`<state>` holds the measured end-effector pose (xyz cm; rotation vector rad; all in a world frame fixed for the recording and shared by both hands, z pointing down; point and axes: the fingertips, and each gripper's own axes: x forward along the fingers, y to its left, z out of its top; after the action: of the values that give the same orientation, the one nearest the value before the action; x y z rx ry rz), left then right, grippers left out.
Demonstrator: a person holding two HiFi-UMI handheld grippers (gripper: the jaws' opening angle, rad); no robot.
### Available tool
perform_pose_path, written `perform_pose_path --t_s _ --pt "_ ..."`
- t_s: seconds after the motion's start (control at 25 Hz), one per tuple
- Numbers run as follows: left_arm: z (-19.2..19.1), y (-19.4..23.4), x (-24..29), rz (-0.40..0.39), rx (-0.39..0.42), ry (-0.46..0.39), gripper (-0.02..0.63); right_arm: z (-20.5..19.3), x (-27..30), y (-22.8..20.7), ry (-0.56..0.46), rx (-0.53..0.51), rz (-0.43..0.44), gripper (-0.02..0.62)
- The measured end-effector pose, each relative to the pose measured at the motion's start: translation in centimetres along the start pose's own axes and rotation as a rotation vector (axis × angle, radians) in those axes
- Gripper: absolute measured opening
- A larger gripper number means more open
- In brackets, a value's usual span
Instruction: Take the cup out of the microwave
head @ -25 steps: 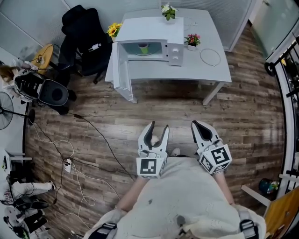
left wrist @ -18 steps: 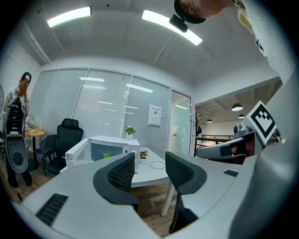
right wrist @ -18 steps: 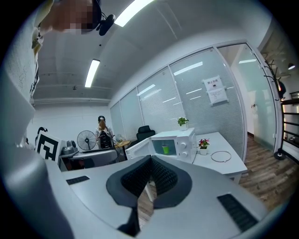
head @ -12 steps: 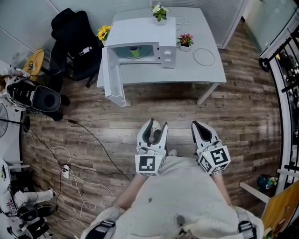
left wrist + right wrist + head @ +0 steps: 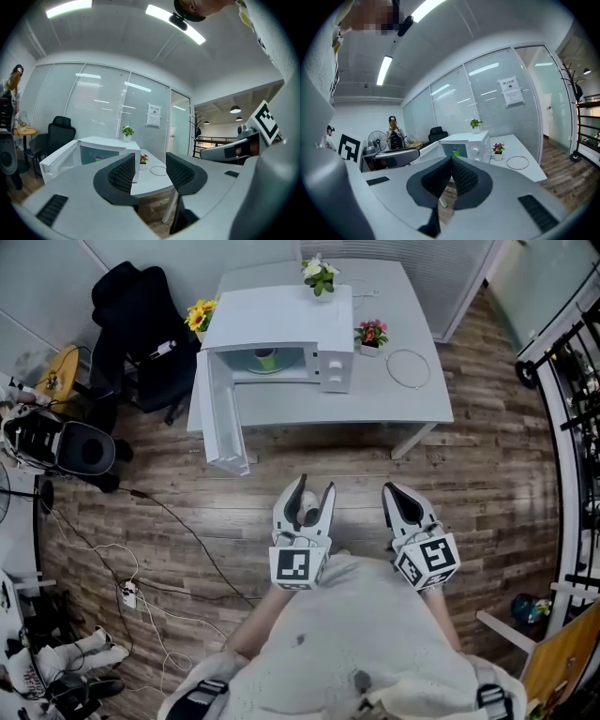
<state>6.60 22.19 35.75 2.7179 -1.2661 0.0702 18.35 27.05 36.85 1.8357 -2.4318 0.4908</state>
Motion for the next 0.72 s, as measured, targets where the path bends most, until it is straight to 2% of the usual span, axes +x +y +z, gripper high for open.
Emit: perform_pose_path --t_s 0.4,0.72 --pt "2.1 5.9 7.3 -0.006 -0.029 -0.016 0.227 3.0 7.1 -1.3 0.002 -0.014 -0.014 0.009" --pt "3.1 10.9 13.1 -0.009 -0.058 -0.021 0.227 4.8 13.2 -3.1 -0.002 0.001 -0.057 0.009"
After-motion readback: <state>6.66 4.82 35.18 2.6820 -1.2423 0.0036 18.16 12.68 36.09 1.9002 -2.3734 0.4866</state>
